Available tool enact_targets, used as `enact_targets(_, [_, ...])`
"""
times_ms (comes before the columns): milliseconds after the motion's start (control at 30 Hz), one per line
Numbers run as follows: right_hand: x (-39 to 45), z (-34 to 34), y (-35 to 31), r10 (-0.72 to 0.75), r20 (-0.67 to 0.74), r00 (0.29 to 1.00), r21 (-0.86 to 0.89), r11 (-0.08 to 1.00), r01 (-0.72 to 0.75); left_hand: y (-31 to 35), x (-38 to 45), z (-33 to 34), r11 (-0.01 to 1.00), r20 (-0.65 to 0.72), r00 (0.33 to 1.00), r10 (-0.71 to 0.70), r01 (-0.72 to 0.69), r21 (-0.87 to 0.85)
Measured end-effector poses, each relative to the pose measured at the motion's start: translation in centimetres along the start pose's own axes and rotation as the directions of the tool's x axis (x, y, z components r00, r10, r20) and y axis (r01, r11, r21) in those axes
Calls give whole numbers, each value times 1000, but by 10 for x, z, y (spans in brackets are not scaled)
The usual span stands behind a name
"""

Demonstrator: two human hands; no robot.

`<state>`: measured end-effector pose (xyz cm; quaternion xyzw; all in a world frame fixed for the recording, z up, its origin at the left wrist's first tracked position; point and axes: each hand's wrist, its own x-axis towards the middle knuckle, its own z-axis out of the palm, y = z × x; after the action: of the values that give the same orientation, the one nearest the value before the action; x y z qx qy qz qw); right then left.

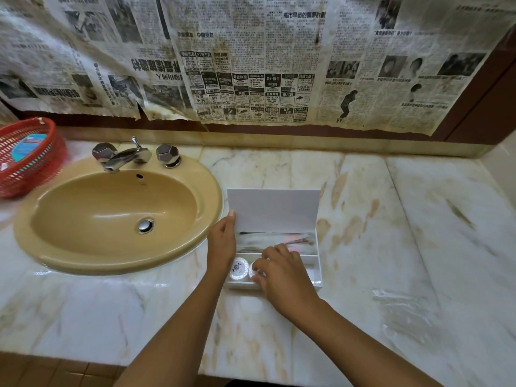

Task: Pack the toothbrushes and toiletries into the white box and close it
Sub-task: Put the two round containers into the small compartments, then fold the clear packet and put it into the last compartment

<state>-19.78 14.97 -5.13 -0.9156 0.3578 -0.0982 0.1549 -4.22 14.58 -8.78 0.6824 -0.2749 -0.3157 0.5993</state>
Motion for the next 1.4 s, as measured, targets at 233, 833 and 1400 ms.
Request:
enact_targets(233, [3, 10, 5, 55, 11, 998, -72, 996, -54, 5, -3, 2, 1000, -13, 1000, -6, 6, 11])
enact_targets(833, [-106, -35, 114, 608, -170, 775, -17, 785, -620, 11, -5, 4, 1000, -8, 1000, -11, 11, -24])
enact_targets(1400, [-90, 29, 107, 611, 7, 791, 9, 791, -612, 17, -11, 6, 1000, -25, 1000, 6, -6, -5])
